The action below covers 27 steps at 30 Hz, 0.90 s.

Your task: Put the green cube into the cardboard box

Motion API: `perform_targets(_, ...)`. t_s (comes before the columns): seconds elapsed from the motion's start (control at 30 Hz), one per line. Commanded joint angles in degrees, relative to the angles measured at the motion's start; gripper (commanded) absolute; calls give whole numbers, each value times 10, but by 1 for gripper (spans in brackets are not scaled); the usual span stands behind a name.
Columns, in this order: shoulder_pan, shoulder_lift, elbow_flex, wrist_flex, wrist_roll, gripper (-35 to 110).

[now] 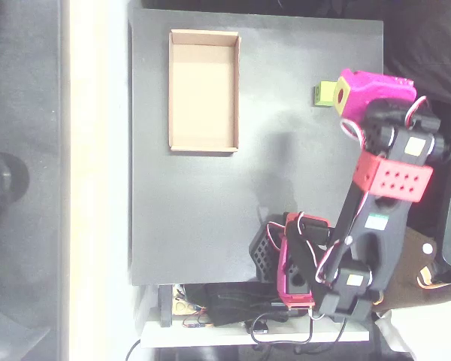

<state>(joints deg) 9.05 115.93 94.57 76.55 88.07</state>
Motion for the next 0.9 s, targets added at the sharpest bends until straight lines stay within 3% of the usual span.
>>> perform_targets(0.0, 13, -34, -61, 4, 3, 6)
perform_targets(0.47, 17, -166, -94, 4, 2, 36)
perform_targets(0.87, 18, -289, -95, 3, 1, 37)
